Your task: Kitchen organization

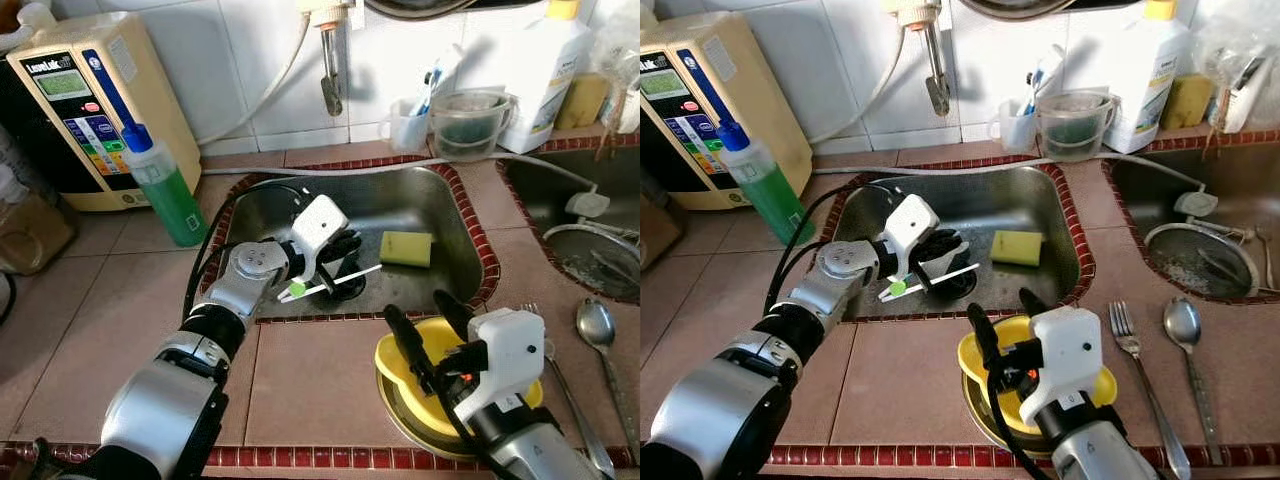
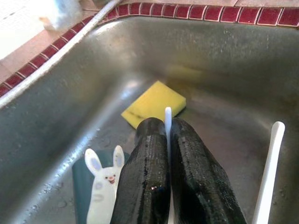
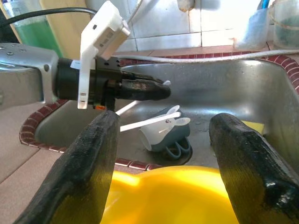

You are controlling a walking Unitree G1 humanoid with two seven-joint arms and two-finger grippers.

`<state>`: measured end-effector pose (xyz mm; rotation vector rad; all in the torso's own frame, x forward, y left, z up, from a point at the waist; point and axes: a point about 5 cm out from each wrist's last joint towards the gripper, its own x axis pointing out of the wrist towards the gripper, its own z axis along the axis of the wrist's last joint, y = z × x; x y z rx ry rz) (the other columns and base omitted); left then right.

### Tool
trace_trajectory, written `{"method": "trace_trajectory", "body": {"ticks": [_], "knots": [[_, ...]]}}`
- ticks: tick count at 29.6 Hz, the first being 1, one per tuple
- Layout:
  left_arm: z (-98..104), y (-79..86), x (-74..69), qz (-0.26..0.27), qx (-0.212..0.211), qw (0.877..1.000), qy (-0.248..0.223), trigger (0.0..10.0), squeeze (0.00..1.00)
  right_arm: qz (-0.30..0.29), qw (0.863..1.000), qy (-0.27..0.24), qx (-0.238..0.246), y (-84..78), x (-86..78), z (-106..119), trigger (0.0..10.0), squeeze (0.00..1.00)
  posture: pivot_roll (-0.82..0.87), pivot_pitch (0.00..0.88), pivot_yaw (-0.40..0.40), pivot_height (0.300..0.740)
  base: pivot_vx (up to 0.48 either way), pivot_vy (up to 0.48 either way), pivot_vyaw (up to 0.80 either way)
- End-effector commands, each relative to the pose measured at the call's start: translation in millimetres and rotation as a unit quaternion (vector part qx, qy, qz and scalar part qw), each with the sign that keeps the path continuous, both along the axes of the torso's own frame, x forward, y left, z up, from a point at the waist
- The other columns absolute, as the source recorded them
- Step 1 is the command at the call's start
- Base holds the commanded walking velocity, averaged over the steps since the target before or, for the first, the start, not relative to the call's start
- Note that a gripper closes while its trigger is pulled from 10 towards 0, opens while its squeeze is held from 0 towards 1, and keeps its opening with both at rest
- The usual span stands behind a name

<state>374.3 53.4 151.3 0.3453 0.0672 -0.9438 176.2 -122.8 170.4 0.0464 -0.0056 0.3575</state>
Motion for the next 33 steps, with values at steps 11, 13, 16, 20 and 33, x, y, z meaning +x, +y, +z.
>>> {"method": "trace_trajectory", "body": {"ticks": [11, 13, 16, 20, 33], "knots": [[1.8, 0.8, 1.6, -0.009, 0.0, 1.0, 0.008, 10.0, 1.0, -0.008, 1.0, 0.012, -0.002, 1.9, -4.1, -2.5, 10.0, 0.0, -0.36, 0.098, 0.194, 0.703, 0.0, 0.0, 0.0], [1.7, 1.2, 1.8, -0.008, 0.001, 1.0, 0.007, 10.0, 1.0, -0.008, 1.0, 0.011, -0.002, 1.9, -3.7, -2.4, 10.0, 0.0, -0.36, 0.096, 0.194, 0.703, 0.0, 0.0, 0.0], [1.5, 2.1, 1.9, -0.009, 0.001, 1.0, 0.009, 10.0, 1.0, -0.007, 1.0, 0.012, -0.003, 2.2, -3.4, -2.7, 10.0, 0.0, -0.36, 0.094, 0.193, 0.703, 0.0, 0.0, 0.0], [1.1, 2.5, 1.8, -0.009, 0.003, 1.0, 0.008, 10.0, 1.0, -0.007, 1.0, 0.013, -0.003, 2.3, -3.3, -3.0, 10.0, 0.0, -0.36, 0.093, 0.193, 0.703, 0.0, 0.0, 0.0], [13.1, 3.0, 5.3, -0.005, -0.027, 1.0, -0.006, 10.0, 0.0, -0.033, 0.999, -0.013, 0.008, -3.3, 3.8, 2.5, 10.0, 0.0, -0.35, 0.093, 0.192, 0.703, 0.0, 0.0, 0.0]]}}
